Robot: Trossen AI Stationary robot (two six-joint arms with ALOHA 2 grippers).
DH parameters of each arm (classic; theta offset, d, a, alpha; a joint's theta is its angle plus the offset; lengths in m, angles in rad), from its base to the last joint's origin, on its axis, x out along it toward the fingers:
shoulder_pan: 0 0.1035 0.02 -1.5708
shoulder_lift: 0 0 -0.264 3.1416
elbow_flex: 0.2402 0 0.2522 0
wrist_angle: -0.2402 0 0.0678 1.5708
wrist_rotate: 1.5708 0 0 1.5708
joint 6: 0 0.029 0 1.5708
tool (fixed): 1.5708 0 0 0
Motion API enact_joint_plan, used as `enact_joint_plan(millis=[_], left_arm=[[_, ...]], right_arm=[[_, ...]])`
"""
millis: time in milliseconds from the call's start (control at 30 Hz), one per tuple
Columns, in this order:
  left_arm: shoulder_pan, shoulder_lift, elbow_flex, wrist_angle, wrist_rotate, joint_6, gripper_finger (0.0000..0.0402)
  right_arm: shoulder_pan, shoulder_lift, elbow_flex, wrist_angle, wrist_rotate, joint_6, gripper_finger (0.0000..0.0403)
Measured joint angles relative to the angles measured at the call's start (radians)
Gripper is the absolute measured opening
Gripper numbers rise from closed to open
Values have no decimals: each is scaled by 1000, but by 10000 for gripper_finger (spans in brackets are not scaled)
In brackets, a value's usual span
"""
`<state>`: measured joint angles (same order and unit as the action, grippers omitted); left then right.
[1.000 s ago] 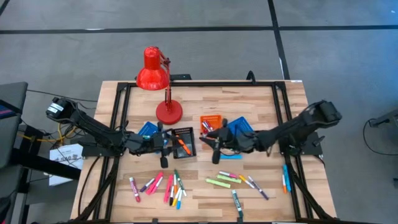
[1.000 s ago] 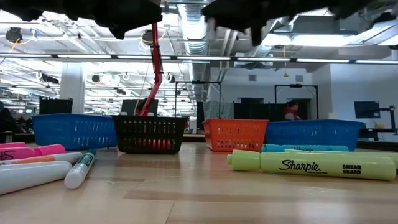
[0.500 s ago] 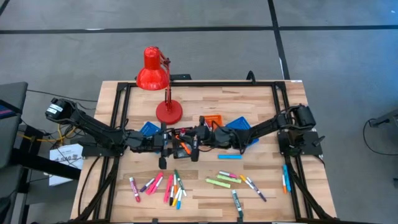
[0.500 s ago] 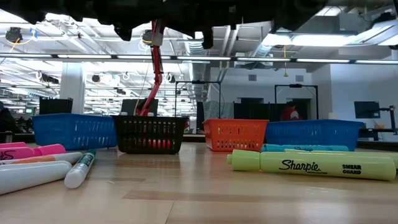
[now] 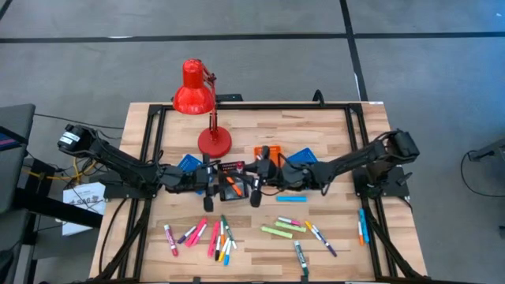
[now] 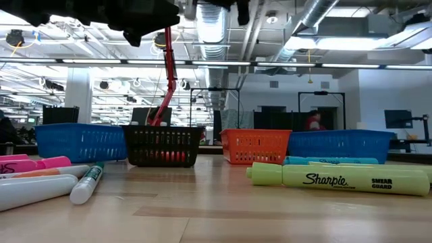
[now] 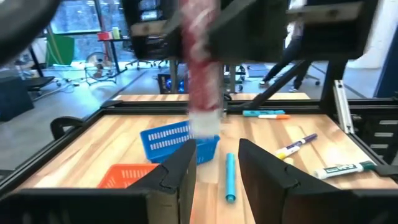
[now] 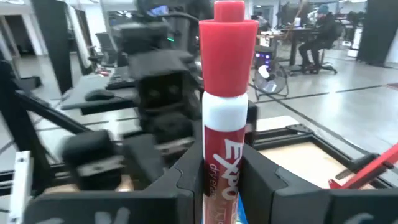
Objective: Pick & Place Markers
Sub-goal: Put the large red marker pen into the left blue basket
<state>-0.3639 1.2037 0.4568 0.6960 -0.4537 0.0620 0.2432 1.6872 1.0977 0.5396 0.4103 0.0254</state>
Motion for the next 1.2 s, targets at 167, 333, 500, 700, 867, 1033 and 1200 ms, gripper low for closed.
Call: enact_joint_plan(millis=[167, 333, 500, 700, 867, 1033, 1200], left_arm=[[12, 0, 0, 1, 17, 0, 118], [13, -1, -2, 9, 39, 0, 118], [11, 0, 0, 17, 55, -21, 118], [12, 0, 0, 8, 52, -38, 110], [13, 1, -2, -6, 44, -43, 74], [12, 2, -2, -32, -10, -56, 73], [8, -2, 1, -191, -63, -200, 86]], right_arm=[[8, -8, 0, -7, -25, 28, 64], [-38, 82, 0, 67, -74, 56, 64], [-76, 140, 4, 201, -229, 55, 64], [-96, 138, 4, 231, -280, 53, 64], [-106, 136, 6, 169, -285, 51, 85], [-109, 135, 6, 88, -280, 53, 136], [-109, 134, 2, 25, -266, 53, 189]])
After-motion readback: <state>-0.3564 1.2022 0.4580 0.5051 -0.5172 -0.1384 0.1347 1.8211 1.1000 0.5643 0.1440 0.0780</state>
